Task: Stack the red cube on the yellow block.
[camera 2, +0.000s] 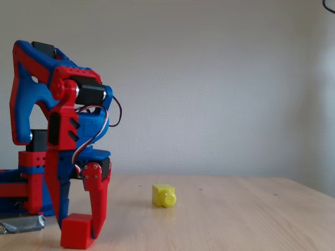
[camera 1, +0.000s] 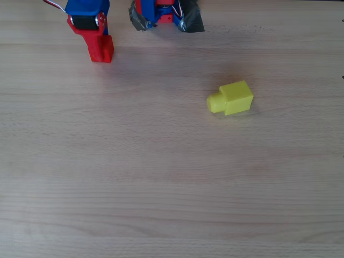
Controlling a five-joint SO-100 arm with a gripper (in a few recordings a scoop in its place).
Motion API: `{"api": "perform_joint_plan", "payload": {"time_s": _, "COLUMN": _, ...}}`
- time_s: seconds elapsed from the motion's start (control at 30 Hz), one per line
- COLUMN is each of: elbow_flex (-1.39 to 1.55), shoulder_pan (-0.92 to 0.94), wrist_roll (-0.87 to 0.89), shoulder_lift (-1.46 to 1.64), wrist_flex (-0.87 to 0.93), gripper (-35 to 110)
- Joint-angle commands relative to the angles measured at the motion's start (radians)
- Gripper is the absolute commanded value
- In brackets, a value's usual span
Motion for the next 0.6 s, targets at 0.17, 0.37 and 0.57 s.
{"api": "perform_joint_plan", "payload": {"time_s": 0.17, "elbow_flex": -0.193, "shoulder_pan": -0.166, "wrist_roll": 0.167, "shoulder_lift": 0.176, "wrist_flex": 0.097, "gripper": 9}}
{"api": "perform_joint_plan", "payload": {"time_s": 0.37, "elbow_flex": -0.393, "shoulder_pan": -0.400, "wrist_roll": 0.360, "shoulder_lift": 0.183, "wrist_flex": 0.172, "gripper": 8}}
{"api": "perform_joint_plan", "payload": {"time_s": 0.57, "elbow_flex": -0.518, "shoulder_pan": -0.675, "wrist_roll": 0.532, "shoulder_lift": 0.158, "wrist_flex": 0.232, "gripper": 8}}
